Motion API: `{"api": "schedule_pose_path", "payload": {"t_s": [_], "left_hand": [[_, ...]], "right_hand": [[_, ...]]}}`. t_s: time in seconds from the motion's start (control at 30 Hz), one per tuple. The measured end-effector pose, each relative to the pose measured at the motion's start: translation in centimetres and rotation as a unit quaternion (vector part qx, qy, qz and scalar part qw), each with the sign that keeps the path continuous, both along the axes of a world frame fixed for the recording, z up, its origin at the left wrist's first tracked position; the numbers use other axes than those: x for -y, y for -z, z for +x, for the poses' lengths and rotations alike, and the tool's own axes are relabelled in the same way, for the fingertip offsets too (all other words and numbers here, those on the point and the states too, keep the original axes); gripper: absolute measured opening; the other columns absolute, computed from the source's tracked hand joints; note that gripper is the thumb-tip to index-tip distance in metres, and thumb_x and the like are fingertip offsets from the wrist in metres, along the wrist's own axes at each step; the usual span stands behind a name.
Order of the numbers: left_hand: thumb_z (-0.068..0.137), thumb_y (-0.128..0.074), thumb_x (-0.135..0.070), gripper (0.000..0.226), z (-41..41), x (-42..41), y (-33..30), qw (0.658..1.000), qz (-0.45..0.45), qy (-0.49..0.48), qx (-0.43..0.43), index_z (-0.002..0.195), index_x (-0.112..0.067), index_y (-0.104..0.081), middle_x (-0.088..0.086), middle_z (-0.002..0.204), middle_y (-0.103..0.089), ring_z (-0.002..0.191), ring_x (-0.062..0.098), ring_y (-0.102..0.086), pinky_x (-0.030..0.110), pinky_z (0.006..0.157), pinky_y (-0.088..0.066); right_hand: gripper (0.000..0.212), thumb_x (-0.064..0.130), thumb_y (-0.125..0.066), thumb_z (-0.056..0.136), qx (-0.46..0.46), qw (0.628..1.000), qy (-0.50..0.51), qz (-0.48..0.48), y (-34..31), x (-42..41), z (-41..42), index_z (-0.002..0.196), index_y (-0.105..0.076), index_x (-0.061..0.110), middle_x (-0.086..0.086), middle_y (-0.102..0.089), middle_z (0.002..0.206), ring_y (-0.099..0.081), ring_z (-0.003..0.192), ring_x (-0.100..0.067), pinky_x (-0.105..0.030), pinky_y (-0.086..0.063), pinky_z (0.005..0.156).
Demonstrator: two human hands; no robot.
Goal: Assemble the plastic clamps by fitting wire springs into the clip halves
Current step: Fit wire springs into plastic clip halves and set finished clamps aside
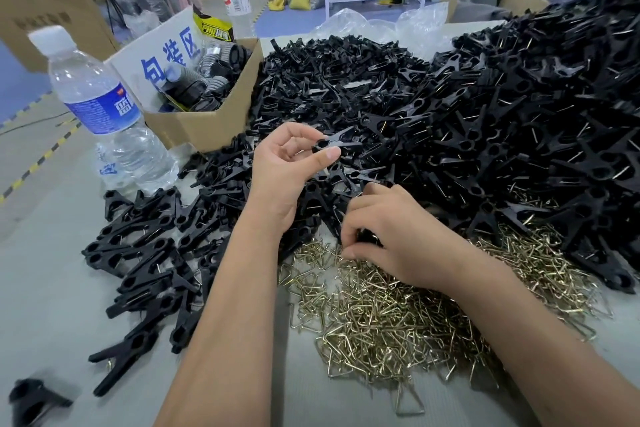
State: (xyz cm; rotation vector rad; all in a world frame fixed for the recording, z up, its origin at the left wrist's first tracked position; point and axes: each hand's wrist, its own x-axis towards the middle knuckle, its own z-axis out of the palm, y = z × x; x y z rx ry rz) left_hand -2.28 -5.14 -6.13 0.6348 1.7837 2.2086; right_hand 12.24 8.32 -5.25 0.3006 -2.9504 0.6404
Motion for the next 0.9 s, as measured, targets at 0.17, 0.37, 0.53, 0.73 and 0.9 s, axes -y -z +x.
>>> {"api": "schedule_pose_path", "payload": {"t_s": [0.17,0.37,0.53,0.73,0.9], "left_hand": [[0.071,-0.087,-0.011,0.030,0.1,0.0,-0.4,1.000,0.004,0.005,0.009,0.097,-0.021,-0.077,-0.001,0.092,-0.073,0.096,0.032,-0.058,0.046,0.099,-0.056],[0.071,-0.085,-0.012,0.028,0.3,0.0,-0.5,1.000,-0.004,-0.005,0.008,0.098,-0.015,-0.076,0.002,0.094,-0.073,0.097,0.029,-0.064,0.044,0.095,-0.056],[0.071,-0.085,-0.010,0.025,0.2,0.0,-0.6,1.000,0.010,-0.006,0.009,0.093,-0.015,-0.077,0.004,0.089,-0.070,0.096,0.031,-0.060,0.050,0.100,-0.052],[0.069,-0.091,-0.008,0.027,0.1,0.2,-0.7,1.000,0.021,0.004,0.018,0.091,-0.015,-0.076,0.004,0.089,-0.071,0.094,0.025,-0.065,0.036,0.092,-0.056],[0.074,-0.086,-0.002,0.024,0.0,0.4,-0.6,0.999,0.024,0.015,0.021,0.091,-0.015,-0.076,0.002,0.087,-0.070,0.089,0.019,-0.067,0.028,0.085,-0.058]], "right_hand": [[0.012,0.048,-0.069,0.094,-0.006,0.999,0.000,-0.039,-0.1,-0.6,0.2,0.094,-0.063,0.037,0.023,-0.060,0.097,-0.045,0.101,-0.006,-0.040,-0.040,0.100],[0.022,0.061,-0.076,0.082,0.028,0.999,-0.032,0.003,0.1,0.1,0.1,0.089,-0.065,0.043,0.023,-0.053,0.101,-0.036,0.103,-0.008,-0.039,-0.031,0.100],[0.007,0.034,-0.082,0.085,-0.069,0.984,-0.011,-0.166,-0.2,-0.5,0.1,0.092,-0.084,0.033,0.014,-0.064,0.094,-0.049,0.102,-0.015,-0.034,-0.042,0.096],[0.012,0.013,-0.080,0.090,-0.042,0.921,0.000,-0.386,0.0,-1.4,0.2,0.099,-0.084,0.020,0.003,-0.076,0.087,-0.070,0.080,-0.013,-0.023,-0.056,0.071],[0.010,0.016,-0.083,0.088,-0.034,0.918,0.054,-0.392,-0.1,-2.6,0.3,0.091,-0.083,0.025,0.002,-0.078,0.097,-0.074,0.093,-0.019,-0.045,-0.061,0.088]]}}
